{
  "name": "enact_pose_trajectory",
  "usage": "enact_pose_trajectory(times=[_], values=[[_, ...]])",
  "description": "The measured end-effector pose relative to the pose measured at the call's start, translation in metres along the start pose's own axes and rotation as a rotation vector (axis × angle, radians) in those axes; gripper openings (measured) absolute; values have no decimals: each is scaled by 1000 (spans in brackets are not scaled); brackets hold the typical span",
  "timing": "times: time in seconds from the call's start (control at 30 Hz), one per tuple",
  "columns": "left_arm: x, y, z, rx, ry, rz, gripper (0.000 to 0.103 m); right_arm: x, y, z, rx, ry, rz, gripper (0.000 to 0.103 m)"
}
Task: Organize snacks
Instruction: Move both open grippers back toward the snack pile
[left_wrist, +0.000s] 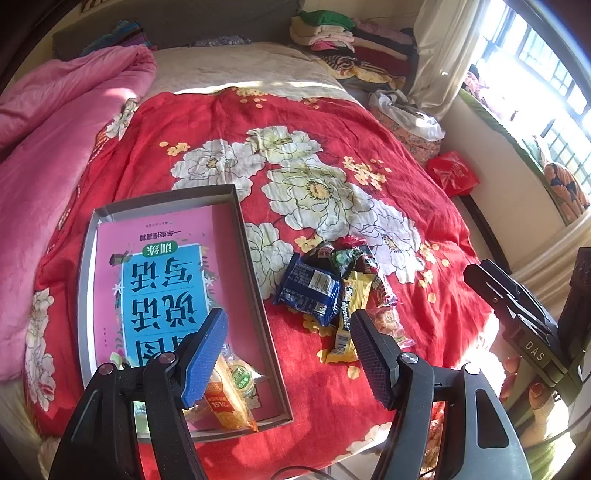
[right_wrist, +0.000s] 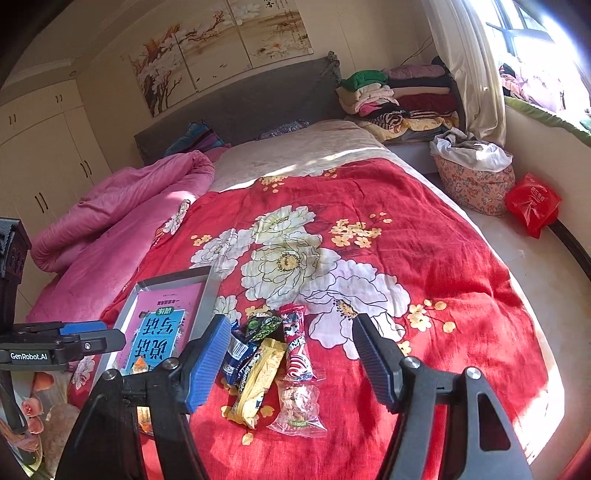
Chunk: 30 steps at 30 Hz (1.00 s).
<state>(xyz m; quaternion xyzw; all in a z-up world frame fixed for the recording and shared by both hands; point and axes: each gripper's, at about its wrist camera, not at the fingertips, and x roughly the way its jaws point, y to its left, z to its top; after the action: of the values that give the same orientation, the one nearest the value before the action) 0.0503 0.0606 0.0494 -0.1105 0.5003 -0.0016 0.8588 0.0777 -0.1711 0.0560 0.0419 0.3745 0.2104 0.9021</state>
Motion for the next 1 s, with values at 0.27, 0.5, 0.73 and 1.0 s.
enact_pose_trajectory(times=[0.27,0.5,0.73,1.0], values=[[7,-3,-3,14,21,-2,71,1,-10,-4,12,7,-19,68],[14,-7,-5,29,44,-2,71,7,-12,-11,9,27,-23,68],[19,-14,-8,53,70,-5,71,12,-10,-17,1,46,-13,68],[30,-23,-7,76,92,-8,71,24,-7,-30,-21,89,-9,68]])
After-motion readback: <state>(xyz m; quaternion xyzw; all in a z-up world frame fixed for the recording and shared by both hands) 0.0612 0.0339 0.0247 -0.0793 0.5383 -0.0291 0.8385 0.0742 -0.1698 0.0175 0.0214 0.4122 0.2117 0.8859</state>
